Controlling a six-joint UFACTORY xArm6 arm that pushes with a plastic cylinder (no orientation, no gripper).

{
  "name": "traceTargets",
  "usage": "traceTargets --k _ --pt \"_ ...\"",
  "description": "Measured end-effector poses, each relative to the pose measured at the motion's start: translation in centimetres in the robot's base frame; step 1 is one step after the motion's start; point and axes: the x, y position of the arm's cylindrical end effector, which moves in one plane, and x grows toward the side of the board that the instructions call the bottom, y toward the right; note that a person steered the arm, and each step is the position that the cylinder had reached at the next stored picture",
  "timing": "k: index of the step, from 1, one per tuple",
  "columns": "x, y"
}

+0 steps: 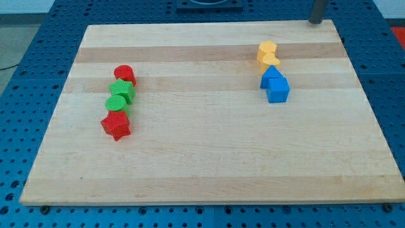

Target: Separate the yellow blocks from the vertical line of blocks

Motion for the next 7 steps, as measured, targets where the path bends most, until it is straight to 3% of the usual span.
traceTargets --k 2,3,4,5,7 --pt "2.3 2.2" --pt "8.9 4.1" --pt "14.7 2.8" --pt "17.4 -0.7" --pt "17.5 -8.6"
